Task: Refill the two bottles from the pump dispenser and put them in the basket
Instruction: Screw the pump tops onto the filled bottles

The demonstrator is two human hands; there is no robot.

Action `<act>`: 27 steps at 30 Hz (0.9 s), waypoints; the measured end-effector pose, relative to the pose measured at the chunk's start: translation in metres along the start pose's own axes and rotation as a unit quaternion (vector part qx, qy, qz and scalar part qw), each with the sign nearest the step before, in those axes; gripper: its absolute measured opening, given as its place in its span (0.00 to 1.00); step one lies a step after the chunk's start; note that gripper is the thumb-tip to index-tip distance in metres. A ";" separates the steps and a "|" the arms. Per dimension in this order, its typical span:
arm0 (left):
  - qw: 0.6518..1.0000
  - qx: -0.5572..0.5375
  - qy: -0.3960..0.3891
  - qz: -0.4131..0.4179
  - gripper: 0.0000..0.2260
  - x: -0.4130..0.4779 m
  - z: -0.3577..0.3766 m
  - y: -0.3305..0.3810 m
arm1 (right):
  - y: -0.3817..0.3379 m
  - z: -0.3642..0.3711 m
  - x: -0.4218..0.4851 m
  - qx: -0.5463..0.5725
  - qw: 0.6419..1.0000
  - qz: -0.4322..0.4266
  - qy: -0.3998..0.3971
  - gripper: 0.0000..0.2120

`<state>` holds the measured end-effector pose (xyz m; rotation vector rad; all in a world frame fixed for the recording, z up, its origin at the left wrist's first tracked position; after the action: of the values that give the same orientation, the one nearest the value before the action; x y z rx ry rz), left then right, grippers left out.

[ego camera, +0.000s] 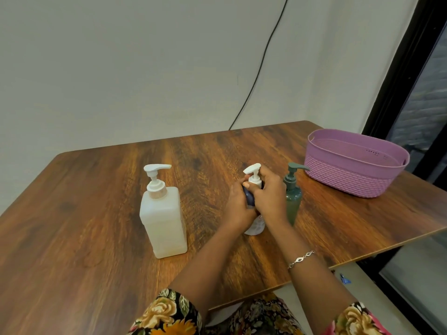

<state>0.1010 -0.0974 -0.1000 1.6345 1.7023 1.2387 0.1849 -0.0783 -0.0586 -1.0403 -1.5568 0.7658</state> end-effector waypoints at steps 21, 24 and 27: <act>1.000 -0.006 0.016 -0.014 0.28 -0.005 -0.003 0.005 | 0.009 -0.001 0.003 0.015 0.999 -0.003 -0.030 0.05; 1.000 -0.008 0.014 -0.010 0.28 -0.004 -0.003 0.007 | 0.009 0.000 0.001 0.014 0.999 -0.001 -0.035 0.05; 1.000 -0.010 0.017 -0.024 0.28 -0.003 -0.003 0.006 | 0.006 -0.002 -0.004 0.009 0.999 -0.015 -0.038 0.06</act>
<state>0.1016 -0.1018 -0.0945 1.5610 1.7323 1.2631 0.1886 -0.0793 -0.0654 -0.9821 -1.6236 0.8047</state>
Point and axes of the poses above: each hand's wrist, its own x-axis towards the middle knuckle, its own z-axis out of the palm, y = z × x, the point moved 6 cm from there along x, towards the middle knuckle, and after that the axes turned 7 degrees about x, right-handed, at the moved point
